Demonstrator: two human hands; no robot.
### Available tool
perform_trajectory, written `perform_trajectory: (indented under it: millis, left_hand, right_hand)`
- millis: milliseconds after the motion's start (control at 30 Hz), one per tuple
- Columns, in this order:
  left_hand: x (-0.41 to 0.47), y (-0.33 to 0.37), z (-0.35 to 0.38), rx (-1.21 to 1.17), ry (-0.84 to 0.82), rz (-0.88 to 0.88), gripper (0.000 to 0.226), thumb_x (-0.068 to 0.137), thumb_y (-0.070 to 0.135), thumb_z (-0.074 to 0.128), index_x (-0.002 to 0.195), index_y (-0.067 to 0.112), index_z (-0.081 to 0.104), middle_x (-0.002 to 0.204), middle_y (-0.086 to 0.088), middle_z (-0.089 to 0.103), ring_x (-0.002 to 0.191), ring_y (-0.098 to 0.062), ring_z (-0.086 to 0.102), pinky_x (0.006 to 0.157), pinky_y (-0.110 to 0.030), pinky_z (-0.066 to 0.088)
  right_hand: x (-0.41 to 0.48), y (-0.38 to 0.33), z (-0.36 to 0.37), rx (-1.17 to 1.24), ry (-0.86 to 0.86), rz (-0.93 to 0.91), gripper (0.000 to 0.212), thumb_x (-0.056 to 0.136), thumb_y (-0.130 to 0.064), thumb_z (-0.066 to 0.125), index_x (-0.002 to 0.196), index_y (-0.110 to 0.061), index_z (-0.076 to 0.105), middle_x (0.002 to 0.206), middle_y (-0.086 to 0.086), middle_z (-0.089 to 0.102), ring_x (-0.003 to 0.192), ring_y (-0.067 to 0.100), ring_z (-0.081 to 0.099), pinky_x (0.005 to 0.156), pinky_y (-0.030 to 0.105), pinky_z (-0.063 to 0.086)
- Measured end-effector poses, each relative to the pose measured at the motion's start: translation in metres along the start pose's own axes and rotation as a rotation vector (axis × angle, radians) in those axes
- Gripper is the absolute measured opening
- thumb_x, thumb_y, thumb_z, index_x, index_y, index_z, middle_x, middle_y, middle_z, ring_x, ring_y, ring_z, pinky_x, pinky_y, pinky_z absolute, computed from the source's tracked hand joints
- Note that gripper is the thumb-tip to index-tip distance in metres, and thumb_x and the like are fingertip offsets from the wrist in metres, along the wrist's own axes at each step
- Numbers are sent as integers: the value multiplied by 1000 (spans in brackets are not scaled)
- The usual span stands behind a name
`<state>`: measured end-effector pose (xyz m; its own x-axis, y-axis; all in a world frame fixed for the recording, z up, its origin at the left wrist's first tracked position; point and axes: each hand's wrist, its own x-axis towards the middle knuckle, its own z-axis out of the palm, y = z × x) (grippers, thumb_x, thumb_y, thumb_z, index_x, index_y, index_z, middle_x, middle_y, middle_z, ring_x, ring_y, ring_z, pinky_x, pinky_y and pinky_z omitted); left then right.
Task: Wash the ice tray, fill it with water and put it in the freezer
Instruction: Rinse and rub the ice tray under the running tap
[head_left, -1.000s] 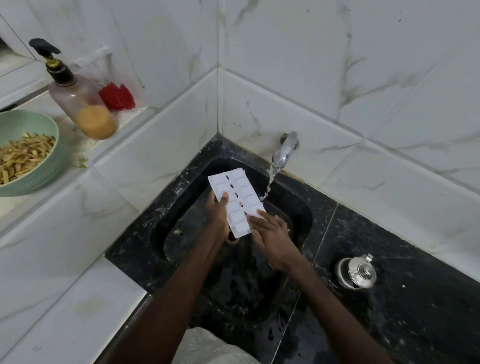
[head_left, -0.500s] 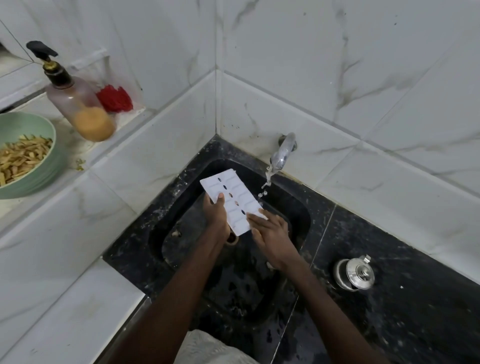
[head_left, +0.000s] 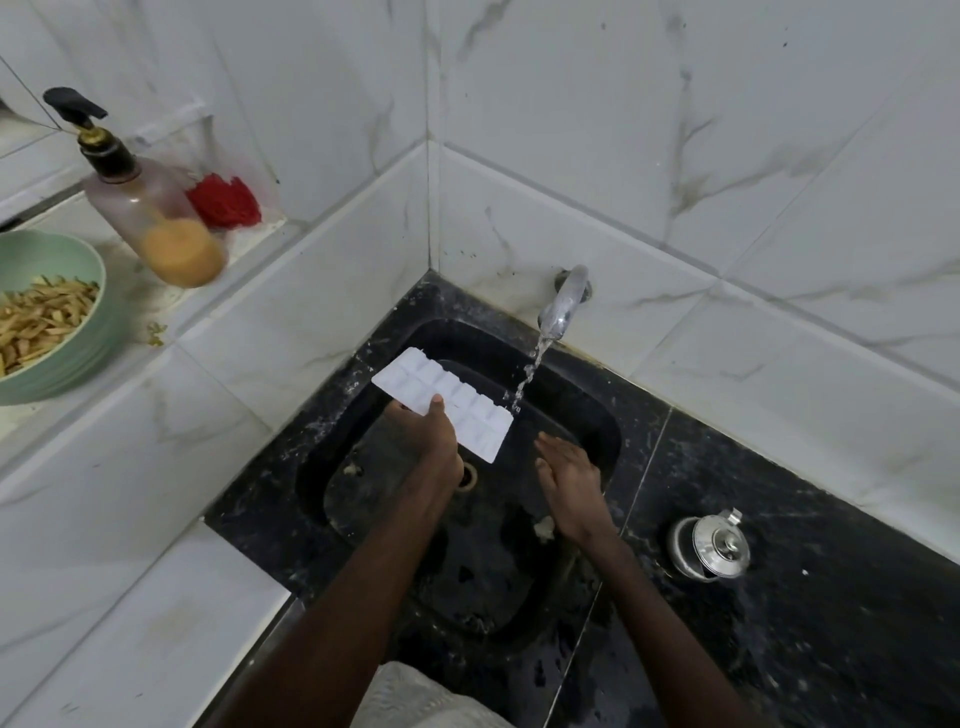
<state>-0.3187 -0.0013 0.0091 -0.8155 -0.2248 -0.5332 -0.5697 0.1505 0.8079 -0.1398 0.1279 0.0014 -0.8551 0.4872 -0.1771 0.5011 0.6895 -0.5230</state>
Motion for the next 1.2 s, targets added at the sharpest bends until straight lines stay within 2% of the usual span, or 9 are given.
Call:
perform_trajectory:
  millis: [133, 367, 500, 567, 700, 833, 1000, 1100, 1200]
  left_hand:
    - [-14, 5, 6, -250, -139, -46, 46, 100, 9, 67, 141, 8, 46, 129, -11, 66, 111, -30, 70, 96, -53, 59]
    - [-25, -2, 3, -328, -485, -159, 34, 104, 5, 58, 137, 13, 56, 125, -13, 73, 103, -35, 75, 86, -58, 62]
    - [-30, -1, -1, -307, -607, -174, 34, 104, 0, 55, 136, 8, 59, 124, -16, 74, 102, -37, 76, 80, -53, 64]
    - [-34, 2, -4, -289, -643, -168, 36, 103, -1, 56, 137, 6, 59, 125, -19, 73, 110, -42, 72, 87, -57, 61]
    - [-40, -2, -3, -244, -710, -156, 36, 104, 1, 56, 139, 6, 58, 126, -21, 72, 114, -45, 70, 87, -54, 62]
    - [-37, -4, -5, -252, -702, -104, 37, 105, 4, 55, 141, 10, 58, 127, -17, 72, 111, -42, 72, 93, -64, 58]
    - [-45, -6, -3, -270, -710, -101, 42, 98, -2, 59, 140, 7, 59, 128, -26, 69, 111, -48, 69, 96, -68, 54]
    - [-55, -9, 2, -316, -726, -103, 42, 99, -5, 56, 141, 2, 57, 129, -31, 67, 105, -47, 69, 94, -63, 56]
    - [-53, 0, 2, -295, -664, -79, 37, 101, -3, 57, 136, 5, 62, 122, -22, 73, 103, -42, 73, 87, -55, 62]
  right_hand:
    - [10, -5, -7, -32, -6, -71, 50, 110, -36, 39, 158, -21, 40, 165, -4, 36, 154, 16, 29, 125, 42, 23]
    - [31, -8, -22, -49, -81, -177, 57, 112, -49, 23, 165, -30, 13, 172, -15, 7, 158, 3, -6, 128, 36, 0]
    - [54, -13, -32, -143, -159, -200, 62, 110, -55, 19, 165, -28, 8, 170, -15, -2, 158, 7, -11, 130, 44, -3]
    - [68, -17, -37, -174, -162, -196, 64, 109, -57, 17, 165, -26, 7, 168, -16, -5, 158, 9, -12, 130, 47, -3]
    - [83, -30, -41, -199, -144, -160, 68, 108, -59, 15, 165, -27, -3, 172, -8, -4, 158, 14, -14, 129, 49, -6]
    - [72, -46, -30, -238, -195, -237, 70, 106, -61, 12, 164, -28, -10, 173, -6, -6, 158, 15, -15, 129, 51, -6]
    - [83, -41, -34, -223, -77, -132, 71, 106, -61, 11, 166, -22, 5, 173, -1, 7, 159, 18, -11, 128, 53, -6]
    - [91, -49, -40, -322, -120, -145, 74, 105, -60, 8, 166, -18, 5, 174, 1, 2, 160, 22, -11, 128, 54, -7]
    - [82, -51, -37, -343, -154, -277, 73, 107, -61, 13, 166, -21, -3, 173, -2, -3, 160, 19, -8, 128, 52, -8]
